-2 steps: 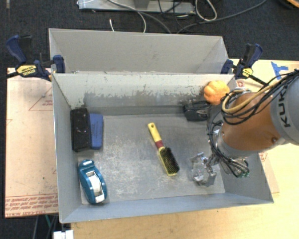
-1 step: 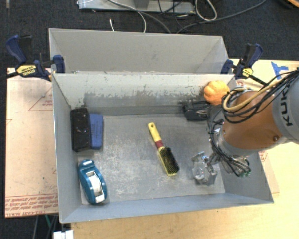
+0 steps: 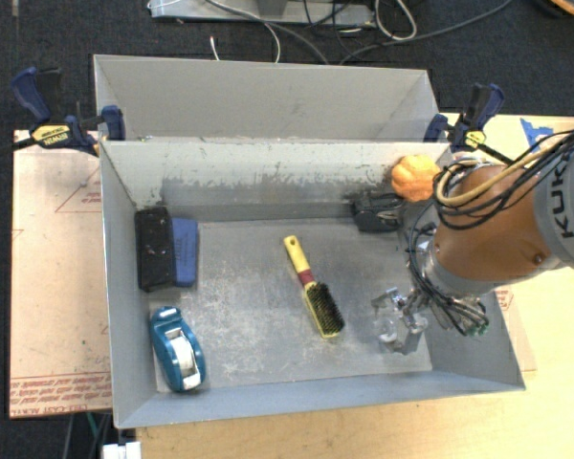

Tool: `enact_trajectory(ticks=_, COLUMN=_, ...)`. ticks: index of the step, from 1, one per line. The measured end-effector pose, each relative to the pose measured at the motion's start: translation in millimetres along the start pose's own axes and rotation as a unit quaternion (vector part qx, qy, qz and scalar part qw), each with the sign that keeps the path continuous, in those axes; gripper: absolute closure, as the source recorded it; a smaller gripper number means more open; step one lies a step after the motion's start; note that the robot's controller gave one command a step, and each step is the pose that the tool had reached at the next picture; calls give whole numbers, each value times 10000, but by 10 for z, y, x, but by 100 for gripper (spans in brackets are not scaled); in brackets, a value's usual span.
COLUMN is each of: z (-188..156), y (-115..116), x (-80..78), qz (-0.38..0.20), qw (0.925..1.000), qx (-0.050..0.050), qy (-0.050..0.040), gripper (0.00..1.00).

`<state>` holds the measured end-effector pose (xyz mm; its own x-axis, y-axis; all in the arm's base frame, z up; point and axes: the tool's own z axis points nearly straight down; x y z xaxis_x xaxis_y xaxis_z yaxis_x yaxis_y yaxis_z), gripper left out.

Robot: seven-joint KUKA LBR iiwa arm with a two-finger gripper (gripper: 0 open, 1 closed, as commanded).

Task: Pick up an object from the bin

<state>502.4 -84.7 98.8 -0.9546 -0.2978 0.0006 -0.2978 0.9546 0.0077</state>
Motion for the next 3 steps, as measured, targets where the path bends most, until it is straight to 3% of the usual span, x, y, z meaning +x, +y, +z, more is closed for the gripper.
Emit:
enact_trajectory(ticks=1, z=-281, y=-6, x=-24, qz=7, qw=10000, qx=19, qy=-43, gripper=100)
enact_trajectory(ticks=3, z=-543, y=3, x=-25, qz=13, qw=10000, qx=14, qy=-40, gripper=100)
